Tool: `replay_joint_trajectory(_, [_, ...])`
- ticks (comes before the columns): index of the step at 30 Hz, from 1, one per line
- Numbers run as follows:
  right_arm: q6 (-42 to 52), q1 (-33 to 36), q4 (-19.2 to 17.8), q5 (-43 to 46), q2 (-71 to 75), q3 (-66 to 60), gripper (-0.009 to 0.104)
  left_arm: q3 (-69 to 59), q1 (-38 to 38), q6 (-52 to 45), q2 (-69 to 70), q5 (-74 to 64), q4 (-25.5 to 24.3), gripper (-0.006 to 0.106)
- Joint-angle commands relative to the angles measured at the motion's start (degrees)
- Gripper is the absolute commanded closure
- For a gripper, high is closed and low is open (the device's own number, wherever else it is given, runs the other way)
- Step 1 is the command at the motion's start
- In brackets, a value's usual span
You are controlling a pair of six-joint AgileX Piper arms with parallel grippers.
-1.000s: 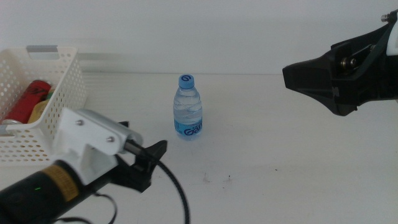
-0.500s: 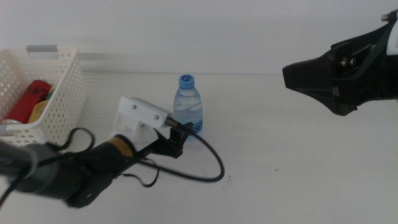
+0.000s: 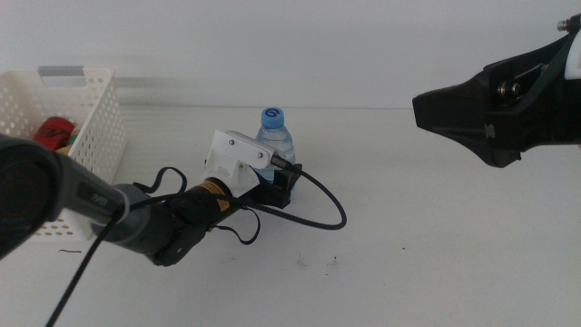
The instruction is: Use arms to grab the bottles and put them into the dustbin to the left of the table.
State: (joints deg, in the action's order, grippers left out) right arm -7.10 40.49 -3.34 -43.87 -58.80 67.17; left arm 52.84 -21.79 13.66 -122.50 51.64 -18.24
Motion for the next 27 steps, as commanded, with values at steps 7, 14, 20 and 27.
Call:
replay_joint_trajectory(7, [-0.35, 0.07, -0.30, 0.55, 0.24, 0.43, 0.008, 3.78, 0.03, 2.84, -3.82, 0.81, 1.38, 0.026])
replay_joint_trajectory(14, [-0.46, 0.07, -0.30, 0.55, 0.24, 0.43, 0.008, 0.30, 0.14, 14.00, 5.29, -5.25, -6.63, 0.086])
replay_joint_trajectory(20, [-0.58, 0.07, -0.30, 0.55, 0.24, 0.43, 0.008, -3.62, -0.38, 33.96, 27.37, -33.22, -23.58, 0.102])
replay_joint_trajectory(27, [-0.58, 0.07, -0.30, 0.55, 0.24, 0.43, 0.008, -2.81, -0.43, 45.17, 45.44, -53.82, -34.77, 0.102])
